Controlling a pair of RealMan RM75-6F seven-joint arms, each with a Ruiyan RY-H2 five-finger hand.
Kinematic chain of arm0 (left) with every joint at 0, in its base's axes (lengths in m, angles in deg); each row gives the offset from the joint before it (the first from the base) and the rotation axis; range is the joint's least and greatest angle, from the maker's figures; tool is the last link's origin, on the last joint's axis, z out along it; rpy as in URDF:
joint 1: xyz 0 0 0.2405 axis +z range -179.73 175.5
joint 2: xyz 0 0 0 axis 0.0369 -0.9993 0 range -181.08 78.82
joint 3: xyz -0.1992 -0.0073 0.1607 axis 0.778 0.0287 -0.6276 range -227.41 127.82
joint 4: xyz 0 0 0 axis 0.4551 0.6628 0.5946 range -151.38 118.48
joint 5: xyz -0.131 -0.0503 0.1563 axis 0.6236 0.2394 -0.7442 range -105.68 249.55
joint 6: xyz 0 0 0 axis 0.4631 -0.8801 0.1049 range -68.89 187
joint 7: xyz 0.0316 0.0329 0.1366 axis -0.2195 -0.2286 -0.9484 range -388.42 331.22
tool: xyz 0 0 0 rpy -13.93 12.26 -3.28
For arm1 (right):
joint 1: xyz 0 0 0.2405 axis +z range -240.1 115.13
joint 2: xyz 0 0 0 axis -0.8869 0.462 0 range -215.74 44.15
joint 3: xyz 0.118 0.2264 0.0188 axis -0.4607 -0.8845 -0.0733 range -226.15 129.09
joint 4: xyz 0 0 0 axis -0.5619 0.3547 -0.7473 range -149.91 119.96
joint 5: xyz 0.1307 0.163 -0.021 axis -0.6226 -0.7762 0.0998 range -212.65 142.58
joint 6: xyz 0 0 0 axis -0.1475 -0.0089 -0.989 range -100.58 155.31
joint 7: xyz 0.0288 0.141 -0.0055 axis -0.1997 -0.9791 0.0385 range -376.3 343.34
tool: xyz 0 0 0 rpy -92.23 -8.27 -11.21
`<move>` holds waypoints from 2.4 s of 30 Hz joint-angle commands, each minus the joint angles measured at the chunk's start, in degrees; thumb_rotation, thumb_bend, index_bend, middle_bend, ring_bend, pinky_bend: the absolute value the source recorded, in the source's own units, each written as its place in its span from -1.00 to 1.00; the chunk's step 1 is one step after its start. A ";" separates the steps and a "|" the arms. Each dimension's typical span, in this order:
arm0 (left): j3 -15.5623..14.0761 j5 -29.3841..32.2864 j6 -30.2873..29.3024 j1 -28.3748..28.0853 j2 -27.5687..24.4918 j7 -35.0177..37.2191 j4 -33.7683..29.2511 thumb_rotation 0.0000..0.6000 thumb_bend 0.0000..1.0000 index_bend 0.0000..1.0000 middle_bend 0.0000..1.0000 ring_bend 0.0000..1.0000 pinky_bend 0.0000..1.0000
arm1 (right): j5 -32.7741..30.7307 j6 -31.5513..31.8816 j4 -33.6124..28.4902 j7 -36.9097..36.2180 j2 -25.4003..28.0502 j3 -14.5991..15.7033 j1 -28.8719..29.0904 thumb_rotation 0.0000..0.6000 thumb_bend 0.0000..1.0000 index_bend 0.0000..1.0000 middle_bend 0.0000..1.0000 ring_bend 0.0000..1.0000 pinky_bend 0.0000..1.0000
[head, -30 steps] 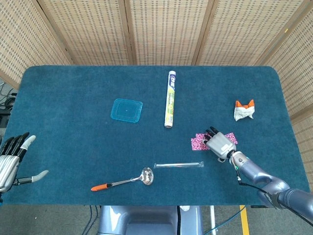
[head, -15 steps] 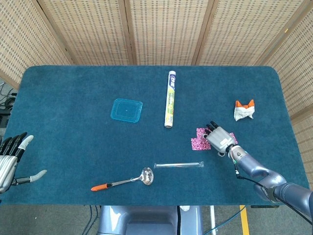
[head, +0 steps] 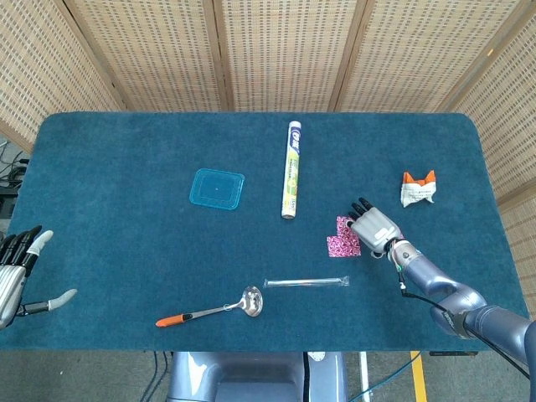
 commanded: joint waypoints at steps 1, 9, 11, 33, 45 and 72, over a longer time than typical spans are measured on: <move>0.07 0.01 0.08 -0.09 -0.02 0.10 0.02 -0.33 -1.00 -0.95 -1.00 -1.00 -1.00 | -0.27 0.40 -0.89 0.44 0.54 0.11 -0.22 1.00 -0.58 -0.56 -0.62 -1.00 -1.00; 0.13 0.24 0.27 -0.17 0.08 0.29 0.21 -0.33 -1.00 -0.95 -1.00 -1.00 -1.00 | -0.97 0.57 -1.87 1.30 1.00 1.43 -1.50 1.00 -0.58 -0.56 -0.62 -1.00 -1.00; 0.07 0.17 0.21 -0.11 0.13 0.28 0.21 -0.33 -1.00 -0.95 -1.00 -1.00 -1.00 | -1.23 0.48 -1.39 1.33 0.80 1.49 -1.61 1.00 -0.58 -0.56 -0.62 -1.00 -1.00; 0.05 0.61 -0.40 0.39 0.31 0.09 0.33 -0.33 -1.00 -0.95 -1.00 -1.00 -1.00 | -1.19 -0.38 3.44 1.48 -1.48 0.96 -0.39 1.00 -0.58 -0.56 -0.62 -1.00 -1.00; 0.48 0.86 -0.69 0.43 0.16 1.03 0.90 -0.33 -1.00 -0.95 -1.00 -1.00 -1.00 | -3.05 2.58 -2.21 0.86 2.54 -0.47 -1.67 1.00 -0.58 -0.52 -0.62 -1.00 -1.00; 1.11 0.15 -3.04 1.18 -1.81 0.10 -1.39 -0.32 -1.00 -0.96 -1.00 -1.00 -1.00 | 1.38 9.12 2.74 -9.14 2.70 1.62 -7.31 1.00 -0.58 -0.40 -0.62 -1.00 -1.00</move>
